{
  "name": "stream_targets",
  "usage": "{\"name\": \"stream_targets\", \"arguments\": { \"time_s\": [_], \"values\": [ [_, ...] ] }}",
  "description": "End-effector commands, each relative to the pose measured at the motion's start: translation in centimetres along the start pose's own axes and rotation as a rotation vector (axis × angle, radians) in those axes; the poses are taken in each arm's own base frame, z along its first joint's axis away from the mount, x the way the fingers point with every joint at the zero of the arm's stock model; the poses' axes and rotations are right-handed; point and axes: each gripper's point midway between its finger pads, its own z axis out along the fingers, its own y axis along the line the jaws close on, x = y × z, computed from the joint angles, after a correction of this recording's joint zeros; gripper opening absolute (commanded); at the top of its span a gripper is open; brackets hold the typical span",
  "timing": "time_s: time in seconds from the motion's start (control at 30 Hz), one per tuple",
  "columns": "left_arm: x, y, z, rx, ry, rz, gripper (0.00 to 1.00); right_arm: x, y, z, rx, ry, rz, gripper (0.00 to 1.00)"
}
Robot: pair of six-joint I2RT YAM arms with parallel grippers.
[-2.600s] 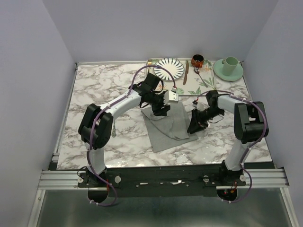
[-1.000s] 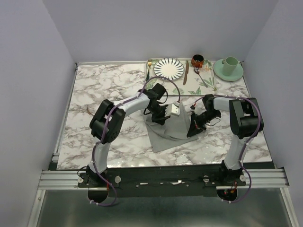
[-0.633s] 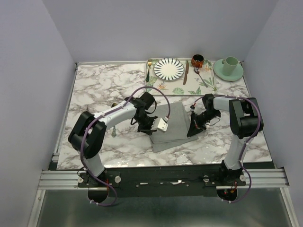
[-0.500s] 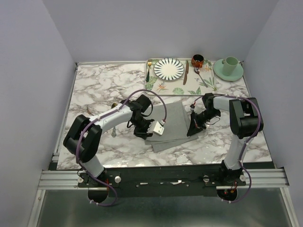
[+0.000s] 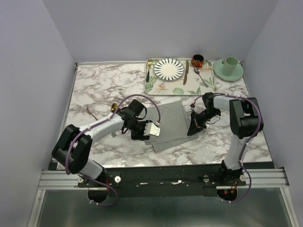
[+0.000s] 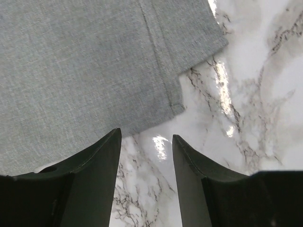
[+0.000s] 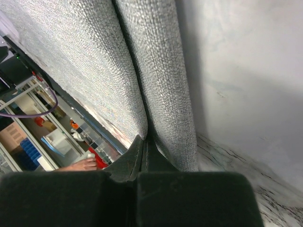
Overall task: Fold the napkin into a case and place the utensils inside
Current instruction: Smooth out the square-folded napkin at the center of the board.
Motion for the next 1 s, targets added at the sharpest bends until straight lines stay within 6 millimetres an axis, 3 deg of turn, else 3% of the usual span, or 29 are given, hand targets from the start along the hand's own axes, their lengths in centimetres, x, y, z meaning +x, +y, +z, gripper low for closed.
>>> {"name": "stream_targets", "arguments": {
  "time_s": [0.0,0.3,0.77,0.97],
  "values": [
    [-1.5,2.0,0.7,-0.074,-0.027,-0.009,0.57,-0.3,0.1,-0.3,0.016,0.000,-0.016,0.01],
    [-0.8,-0.8,2.8,0.030,0.031,-0.010,0.46,-0.4,0.1,-0.5,0.021,-0.002,-0.018,0.01],
    [0.9,-2.8,4.6,0.075,0.118,-0.071,0.52,-0.4,0.0,-0.4,0.024,-0.001,-0.015,0.01],
    [1.1,-2.5,4.6,0.052,0.138,-0.078,0.37,-0.5,0.4,-0.6,0.011,-0.008,-0.019,0.01]
  ]
}}
